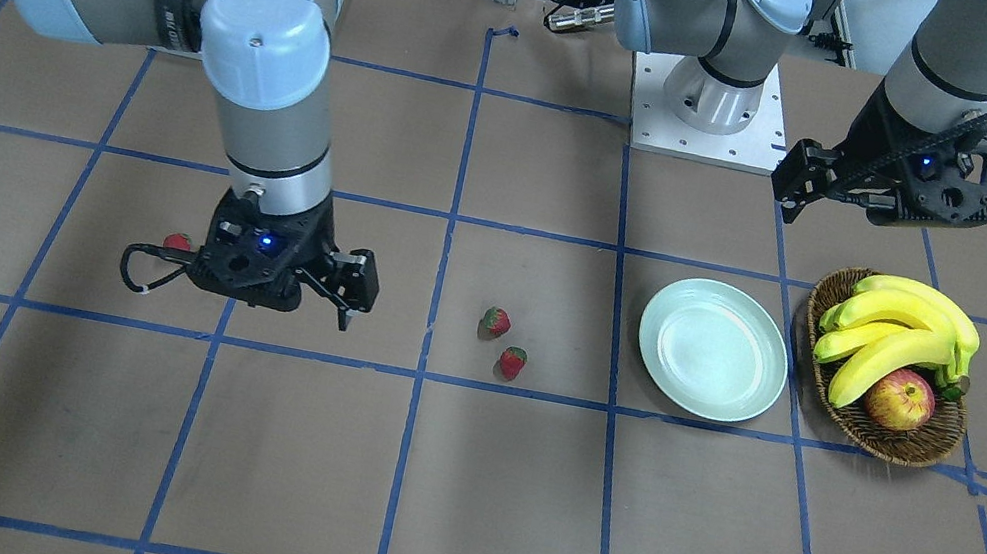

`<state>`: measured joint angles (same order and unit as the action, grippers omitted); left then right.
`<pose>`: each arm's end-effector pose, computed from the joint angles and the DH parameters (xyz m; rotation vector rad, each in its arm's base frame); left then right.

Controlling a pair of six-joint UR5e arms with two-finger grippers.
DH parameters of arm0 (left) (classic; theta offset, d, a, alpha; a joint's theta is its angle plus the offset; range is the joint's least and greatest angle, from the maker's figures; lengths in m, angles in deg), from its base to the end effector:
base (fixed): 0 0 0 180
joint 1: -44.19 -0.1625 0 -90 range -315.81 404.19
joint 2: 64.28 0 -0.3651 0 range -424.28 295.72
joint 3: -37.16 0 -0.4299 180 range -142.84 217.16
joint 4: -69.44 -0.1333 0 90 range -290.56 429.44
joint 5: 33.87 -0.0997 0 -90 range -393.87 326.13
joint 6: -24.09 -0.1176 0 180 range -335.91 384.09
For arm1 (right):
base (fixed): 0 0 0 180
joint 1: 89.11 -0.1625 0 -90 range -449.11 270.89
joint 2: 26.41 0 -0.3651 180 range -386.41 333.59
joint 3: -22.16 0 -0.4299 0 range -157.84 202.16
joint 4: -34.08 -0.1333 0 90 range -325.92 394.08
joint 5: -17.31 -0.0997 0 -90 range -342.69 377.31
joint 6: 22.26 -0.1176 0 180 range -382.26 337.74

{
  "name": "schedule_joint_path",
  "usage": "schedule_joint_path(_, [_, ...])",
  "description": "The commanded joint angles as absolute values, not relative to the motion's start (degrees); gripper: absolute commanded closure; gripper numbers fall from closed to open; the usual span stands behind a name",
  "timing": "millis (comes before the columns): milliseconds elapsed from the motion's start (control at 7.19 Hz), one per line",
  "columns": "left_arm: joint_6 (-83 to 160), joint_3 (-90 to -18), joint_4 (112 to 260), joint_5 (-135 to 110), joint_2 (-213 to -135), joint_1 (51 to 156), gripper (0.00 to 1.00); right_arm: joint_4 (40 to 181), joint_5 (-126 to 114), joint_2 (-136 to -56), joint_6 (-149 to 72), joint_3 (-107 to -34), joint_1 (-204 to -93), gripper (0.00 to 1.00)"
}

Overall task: Collect all strawberries into plate
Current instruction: 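Reach the right gripper to the farthest strawberry and grasp it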

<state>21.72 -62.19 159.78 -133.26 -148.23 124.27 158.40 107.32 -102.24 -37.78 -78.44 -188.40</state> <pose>-0.0292 -0.4953 0.3787 -0.1886 2.9771 0.1205 0.2280 -0.5682 0.2369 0.1682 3.0911 -0.2526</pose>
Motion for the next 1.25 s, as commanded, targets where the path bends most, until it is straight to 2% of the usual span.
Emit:
schedule_joint_path(0, [21.7, -62.2, 159.6, -133.3, -148.2, 124.3, 0.0, 159.0, 107.5, -105.4, -25.2, -84.9, -181.1, 0.0])
schedule_joint_path(139, [21.7, -62.3, 159.6, -133.3, -148.2, 124.3, 0.0, 159.6, 107.1, -105.9, -23.5, -89.3, -177.4, 0.0])
schedule_joint_path(417, [21.7, -62.5, 159.6, -133.3, -148.1, 124.3, 0.0, 171.5, 108.1, -106.0, -13.5, -100.1, -169.8, 0.0])
schedule_joint_path(695, [21.7, -62.4, 159.6, -133.3, -148.0, 124.3, 0.0, 178.8, 107.8, -105.4, -12.9, -106.7, -167.4, 0.0])
schedule_joint_path(835, [21.6, -62.6, 159.9, -133.4, -148.0, 123.9, 0.0, 178.6, 107.8, -105.4, -12.9, -107.3, -167.4, 0.06])
schedule_joint_path(974, [21.6, -62.4, 159.7, -133.4, -148.0, 123.8, 0.0, 178.7, 108.4, -105.3, -12.8, -108.8, -167.4, 0.16])
schedule_joint_path(1113, [21.7, -62.5, 159.7, -133.5, -147.9, 124.0, 0.0, 178.7, 108.8, -105.3, -12.8, -108.7, -167.4, 0.42])
